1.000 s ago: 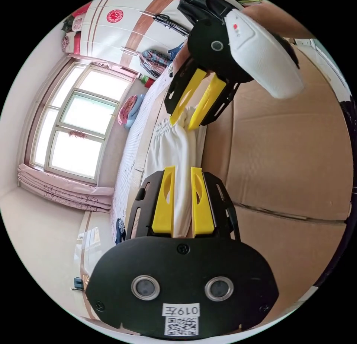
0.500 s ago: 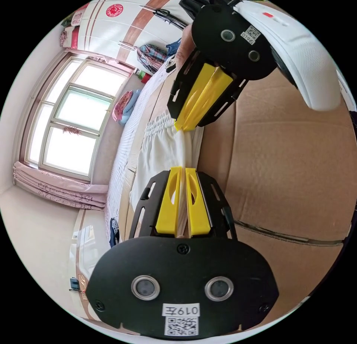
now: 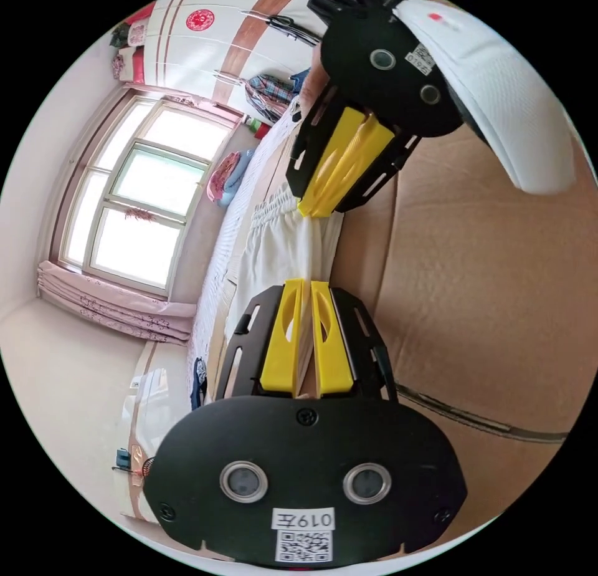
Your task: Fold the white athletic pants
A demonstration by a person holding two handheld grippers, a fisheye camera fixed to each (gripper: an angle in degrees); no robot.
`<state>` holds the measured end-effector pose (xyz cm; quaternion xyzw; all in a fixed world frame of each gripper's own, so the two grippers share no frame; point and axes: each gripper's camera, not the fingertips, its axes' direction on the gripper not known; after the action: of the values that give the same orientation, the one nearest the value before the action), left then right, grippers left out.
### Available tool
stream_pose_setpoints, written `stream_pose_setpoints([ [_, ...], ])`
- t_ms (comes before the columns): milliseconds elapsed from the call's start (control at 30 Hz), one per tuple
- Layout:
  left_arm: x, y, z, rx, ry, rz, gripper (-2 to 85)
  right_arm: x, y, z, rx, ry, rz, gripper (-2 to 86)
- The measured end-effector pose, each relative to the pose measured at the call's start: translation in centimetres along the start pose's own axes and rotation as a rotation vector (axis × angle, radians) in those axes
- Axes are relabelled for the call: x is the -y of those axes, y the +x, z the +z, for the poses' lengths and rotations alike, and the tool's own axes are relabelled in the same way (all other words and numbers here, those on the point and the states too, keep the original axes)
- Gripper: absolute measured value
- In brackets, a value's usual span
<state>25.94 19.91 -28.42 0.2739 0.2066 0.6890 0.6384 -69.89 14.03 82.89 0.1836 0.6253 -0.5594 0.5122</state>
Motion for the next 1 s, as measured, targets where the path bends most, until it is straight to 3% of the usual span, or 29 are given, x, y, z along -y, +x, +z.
stream_pose_setpoints([
  [133,-2.1,-2.8,-2.9,-0.027,0.075,-0.073,3.9,-0.4,-0.7,0.0,-0.029,0.002,0.008,-0.9],
  [300,-5.5,-5.0,-3.1,0.057,-0.072,-0.007,5.8,-0.9,0.0,0.0,0.002,0.004,0.051,-0.9],
  [467,-8.2,-8.7,-2.8,-0.124,-0.126,-0.110,2.9,-1.5,-0.1,0.1,-0.009,0.000,0.060,-0.9],
  [600,-8.8,-10.6,-3.5,-0.143,-0.115,-0.148,2.1,-2.0,0.3,0.1,-0.003,-0.007,0.061,-0.9],
  [700,-10.2,-14.4,-5.5,-0.203,-0.023,-0.257,1.8,-2.2,0.3,0.2,-0.014,-0.015,0.052,-0.9],
  [767,-12.1,-19.2,-6.3,-0.196,0.024,-0.446,1.6,-2.5,0.5,0.3,-0.017,-0.021,0.063,-0.9],
  [867,-14.5,-24.7,-4.9,-0.252,0.010,-0.652,1.4,-2.9,1.1,0.4,-0.012,-0.029,0.094,-0.9],
  [1000,-15.5,-28.0,-2.6,-0.316,-0.047,-0.737,1.2,-3.5,1.8,0.4,-0.006,-0.036,0.109,-0.8],
])
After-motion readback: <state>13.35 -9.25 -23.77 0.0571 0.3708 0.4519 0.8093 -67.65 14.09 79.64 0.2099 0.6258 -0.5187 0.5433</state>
